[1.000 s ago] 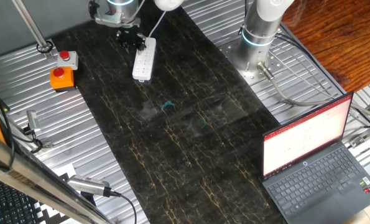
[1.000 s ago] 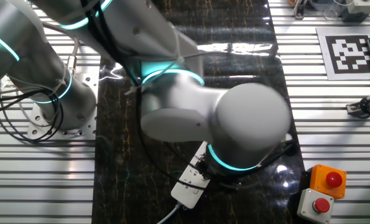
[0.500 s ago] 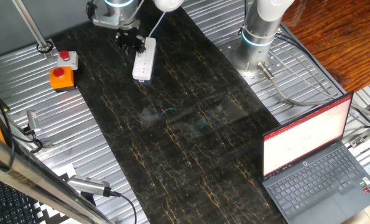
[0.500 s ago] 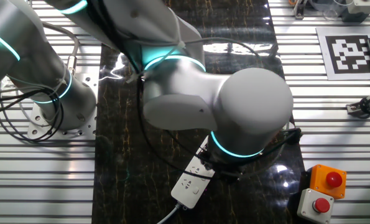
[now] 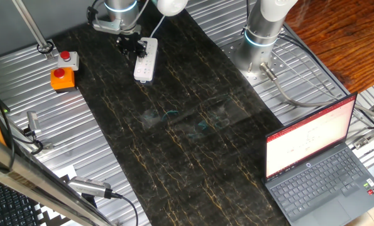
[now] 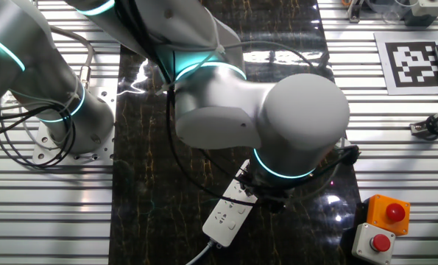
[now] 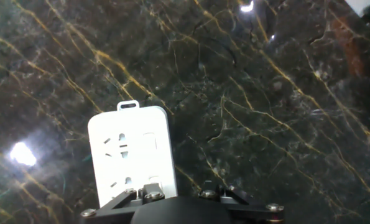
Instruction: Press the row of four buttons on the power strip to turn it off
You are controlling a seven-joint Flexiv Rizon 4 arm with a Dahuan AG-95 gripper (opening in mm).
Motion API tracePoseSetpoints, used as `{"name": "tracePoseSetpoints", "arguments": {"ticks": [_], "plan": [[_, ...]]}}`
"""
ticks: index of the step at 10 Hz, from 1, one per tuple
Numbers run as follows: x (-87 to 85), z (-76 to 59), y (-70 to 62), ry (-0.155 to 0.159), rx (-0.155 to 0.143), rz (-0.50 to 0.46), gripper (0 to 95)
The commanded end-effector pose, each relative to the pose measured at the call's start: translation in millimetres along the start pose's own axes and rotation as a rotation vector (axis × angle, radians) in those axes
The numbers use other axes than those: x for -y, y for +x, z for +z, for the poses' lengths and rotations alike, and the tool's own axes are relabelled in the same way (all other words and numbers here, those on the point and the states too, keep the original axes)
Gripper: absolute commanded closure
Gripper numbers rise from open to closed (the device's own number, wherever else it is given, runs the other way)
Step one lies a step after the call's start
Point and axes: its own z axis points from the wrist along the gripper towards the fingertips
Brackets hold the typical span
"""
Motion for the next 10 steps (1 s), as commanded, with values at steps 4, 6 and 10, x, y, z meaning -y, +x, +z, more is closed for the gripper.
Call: {"name": "tracePoseSetpoints", "arguments": {"ticks": [4,6,10], "plan": [[1.4,1.7,-0.9,0.007,0.0,-0.001,57.0],[3.4,-8.8,-2.7,-0.001,-0.001,-0.002,57.0],[2.4,-9.3,-21.4,-0.007,0.003,0.021,57.0]]}}
